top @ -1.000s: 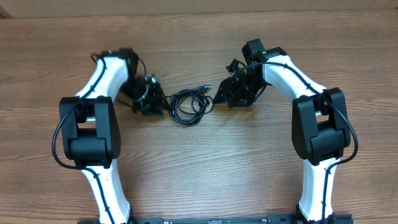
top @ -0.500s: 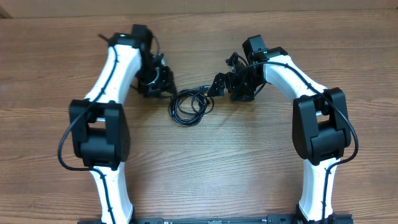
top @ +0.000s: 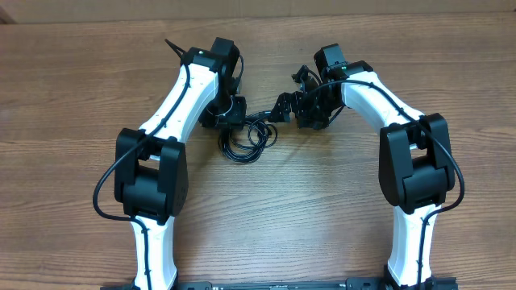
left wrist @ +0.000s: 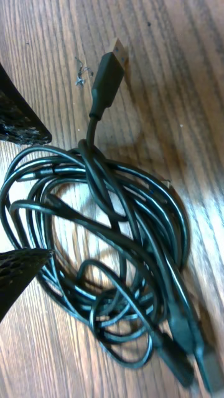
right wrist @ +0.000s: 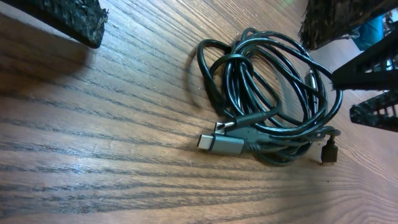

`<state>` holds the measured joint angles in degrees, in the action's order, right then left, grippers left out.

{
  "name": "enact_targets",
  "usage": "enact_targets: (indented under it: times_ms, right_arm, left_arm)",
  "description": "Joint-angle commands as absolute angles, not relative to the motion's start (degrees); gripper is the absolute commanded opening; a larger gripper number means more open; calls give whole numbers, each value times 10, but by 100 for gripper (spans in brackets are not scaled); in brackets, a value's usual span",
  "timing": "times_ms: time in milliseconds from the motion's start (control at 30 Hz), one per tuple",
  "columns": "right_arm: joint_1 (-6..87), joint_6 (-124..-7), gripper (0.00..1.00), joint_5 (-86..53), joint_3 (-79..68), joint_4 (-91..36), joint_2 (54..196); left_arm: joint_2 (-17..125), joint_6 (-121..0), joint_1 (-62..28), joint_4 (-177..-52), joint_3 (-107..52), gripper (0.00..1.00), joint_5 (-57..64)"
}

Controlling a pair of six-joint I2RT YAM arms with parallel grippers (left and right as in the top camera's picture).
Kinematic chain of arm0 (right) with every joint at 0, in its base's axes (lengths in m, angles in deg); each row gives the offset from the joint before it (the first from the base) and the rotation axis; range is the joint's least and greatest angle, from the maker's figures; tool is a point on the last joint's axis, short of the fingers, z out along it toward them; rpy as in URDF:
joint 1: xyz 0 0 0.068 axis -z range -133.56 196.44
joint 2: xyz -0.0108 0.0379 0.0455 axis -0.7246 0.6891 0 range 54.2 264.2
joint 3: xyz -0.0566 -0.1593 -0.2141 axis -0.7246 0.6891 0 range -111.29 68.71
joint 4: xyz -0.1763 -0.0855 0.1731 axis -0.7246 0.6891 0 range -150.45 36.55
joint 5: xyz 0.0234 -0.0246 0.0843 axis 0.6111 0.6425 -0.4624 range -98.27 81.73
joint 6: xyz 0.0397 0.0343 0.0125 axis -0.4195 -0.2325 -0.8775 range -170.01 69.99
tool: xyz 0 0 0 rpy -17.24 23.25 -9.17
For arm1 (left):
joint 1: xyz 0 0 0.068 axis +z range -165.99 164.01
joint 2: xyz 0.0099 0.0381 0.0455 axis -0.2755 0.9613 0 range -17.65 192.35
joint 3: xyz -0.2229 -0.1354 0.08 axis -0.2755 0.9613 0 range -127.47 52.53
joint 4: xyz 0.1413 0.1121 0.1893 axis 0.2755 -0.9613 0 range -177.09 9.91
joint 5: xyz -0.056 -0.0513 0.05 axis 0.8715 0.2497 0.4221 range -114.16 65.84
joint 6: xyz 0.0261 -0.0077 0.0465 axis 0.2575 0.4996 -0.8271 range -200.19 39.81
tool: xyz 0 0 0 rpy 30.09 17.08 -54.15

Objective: Untangle cables

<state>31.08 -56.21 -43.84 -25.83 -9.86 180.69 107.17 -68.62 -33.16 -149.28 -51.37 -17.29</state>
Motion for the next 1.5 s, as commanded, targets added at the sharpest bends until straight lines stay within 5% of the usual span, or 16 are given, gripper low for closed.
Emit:
enact_targets:
  times_ms: [0,167,333,400,500,667,867,1233,1467]
  right_arm:
    - [314,-562,100,-439,-261,-101,1798]
    - [314,-562,100,-439,-261,-101,1798]
    - [314,-563,100,-457,-261,-108,1798]
    - [314,-562,100,-457,-261,-104,1798]
    - [314,-562,98,-460,-262,-105,1798]
    - [314,-562,58,-458,-263,-65,1797]
    - [307,-589,57,-447,-261,-16,1797]
    - [246,-731,57,-356,-261,-46,1797]
    - [211,-809,52,-149,-261,-46,1797]
  left_arm:
    - [1086,-679,-330,-1482,-484,53,-188]
    - [1086,-677,-330,-1418,-408,50,-188]
    - [1086,-677,-329,-1344,-331,11,-187]
    - [1086,-677,-329,-1331,-315,4,-186]
    - [1086,-689,-328,-1332,-314,4,-181]
    - [1086,-721,-307,-1325,-324,4,-108]
    - [1086,-824,-254,-1301,-324,4,113]
    - [1086,-823,-243,-1301,-310,4,97]
    - [1086,-814,-239,-1302,-305,4,99]
